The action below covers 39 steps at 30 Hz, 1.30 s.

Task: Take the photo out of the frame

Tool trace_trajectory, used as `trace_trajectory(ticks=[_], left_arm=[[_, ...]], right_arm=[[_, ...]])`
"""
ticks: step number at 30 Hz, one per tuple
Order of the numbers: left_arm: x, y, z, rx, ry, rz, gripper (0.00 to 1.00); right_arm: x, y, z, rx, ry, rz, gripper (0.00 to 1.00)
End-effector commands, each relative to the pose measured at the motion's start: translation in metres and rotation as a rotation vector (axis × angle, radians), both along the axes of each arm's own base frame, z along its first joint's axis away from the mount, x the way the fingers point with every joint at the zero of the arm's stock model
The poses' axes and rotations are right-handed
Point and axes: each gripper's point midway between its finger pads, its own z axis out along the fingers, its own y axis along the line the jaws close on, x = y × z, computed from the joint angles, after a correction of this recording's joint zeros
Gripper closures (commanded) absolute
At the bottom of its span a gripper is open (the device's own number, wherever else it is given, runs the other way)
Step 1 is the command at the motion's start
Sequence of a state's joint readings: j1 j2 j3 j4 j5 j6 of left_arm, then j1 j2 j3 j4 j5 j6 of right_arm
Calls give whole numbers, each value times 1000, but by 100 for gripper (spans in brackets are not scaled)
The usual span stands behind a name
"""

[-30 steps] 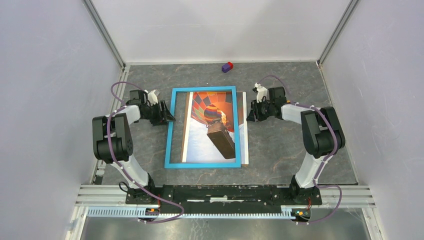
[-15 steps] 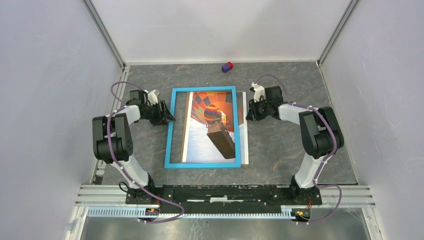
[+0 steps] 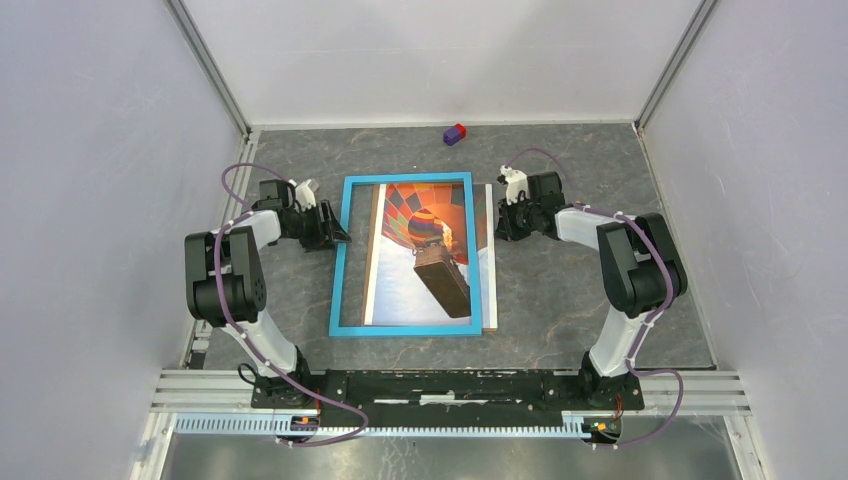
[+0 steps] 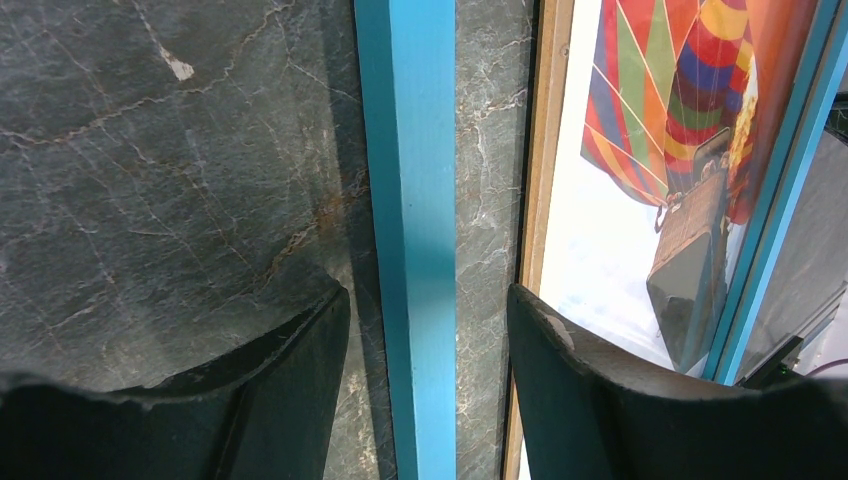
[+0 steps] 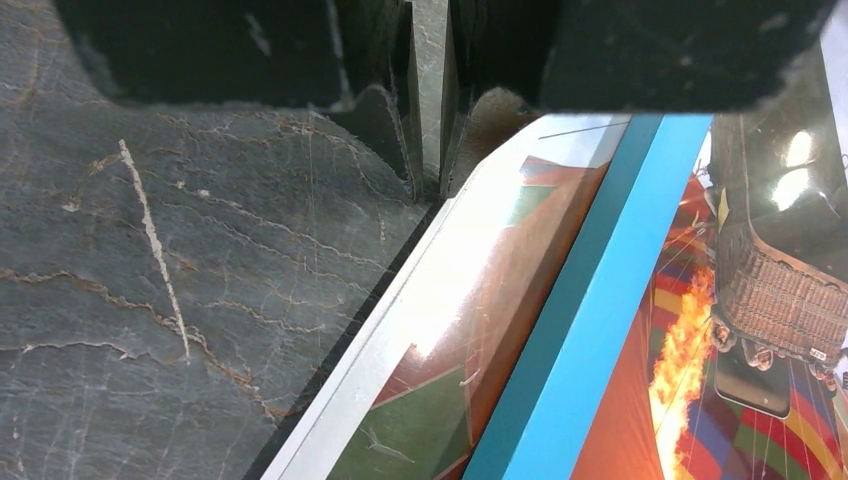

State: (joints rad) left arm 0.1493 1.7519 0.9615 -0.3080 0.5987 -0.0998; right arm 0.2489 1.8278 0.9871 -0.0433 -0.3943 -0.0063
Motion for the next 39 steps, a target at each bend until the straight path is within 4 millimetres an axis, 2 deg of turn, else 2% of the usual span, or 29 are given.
trace_trajectory(ticks=[1,10,17,20,26,30,33,36,39], left_arm=[[-6,10,-16,62,24,13,33],[-5,10,-17,65,23,12,33],[-6,10,-15,66,19,11,33],[-6,11,-16,69,21,11,33],[-6,11,-19,76,27,6,33],[-8,7,-21,78,31,-9,33],[-10,4,-24,83,39,-19,33],[-11,1,-26,89,45,-31,33],[-11,-1,-28,95,49,-36,34]], right_arm=[[-12,-12,-22,-90,56,-7,83],[-16,2,-26,-106,59,28,82],[-14,-4,-36,-179,71,11,78],[-16,-3,-38,-189,79,20,75],[-19,12,-34,-170,79,65,68],[-14,16,-28,-169,68,71,60],[-13,21,-27,-168,65,82,58],[-14,24,-30,-173,72,90,57],[-16,26,-34,-181,78,101,52]])
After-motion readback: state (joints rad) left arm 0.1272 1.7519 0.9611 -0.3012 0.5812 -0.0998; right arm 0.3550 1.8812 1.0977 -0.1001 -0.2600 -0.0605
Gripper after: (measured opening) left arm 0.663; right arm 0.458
